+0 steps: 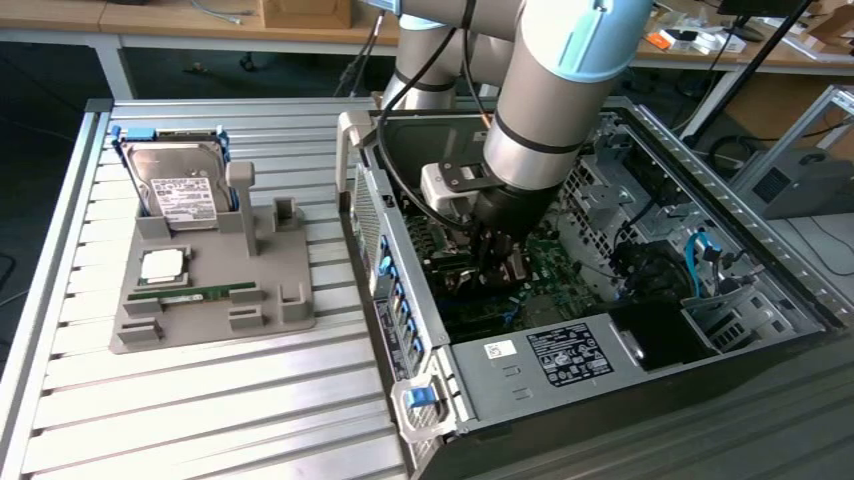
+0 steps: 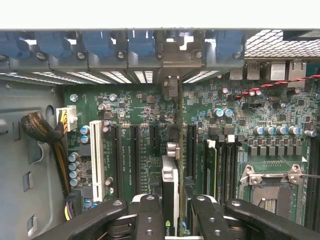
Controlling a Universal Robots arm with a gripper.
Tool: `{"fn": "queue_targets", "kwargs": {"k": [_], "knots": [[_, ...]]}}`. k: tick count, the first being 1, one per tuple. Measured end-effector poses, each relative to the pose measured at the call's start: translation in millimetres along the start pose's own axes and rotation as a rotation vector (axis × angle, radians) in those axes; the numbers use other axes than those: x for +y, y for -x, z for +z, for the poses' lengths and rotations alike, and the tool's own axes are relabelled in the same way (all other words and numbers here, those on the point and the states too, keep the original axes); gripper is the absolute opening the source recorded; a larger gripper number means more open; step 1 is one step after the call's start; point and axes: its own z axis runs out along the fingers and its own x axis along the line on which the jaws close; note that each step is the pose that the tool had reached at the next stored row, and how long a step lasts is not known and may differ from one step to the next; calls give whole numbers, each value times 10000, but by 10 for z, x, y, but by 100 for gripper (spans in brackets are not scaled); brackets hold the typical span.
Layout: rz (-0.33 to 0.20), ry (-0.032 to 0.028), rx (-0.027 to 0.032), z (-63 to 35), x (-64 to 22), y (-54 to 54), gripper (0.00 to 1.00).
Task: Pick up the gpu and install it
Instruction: 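Insert the gpu into the slot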
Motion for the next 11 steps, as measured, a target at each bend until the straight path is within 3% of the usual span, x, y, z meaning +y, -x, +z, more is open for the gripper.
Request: {"fn": "queue_targets", "kwargs": {"k": [11], "knots": [[0,1,8,23,1,2,27]]}}
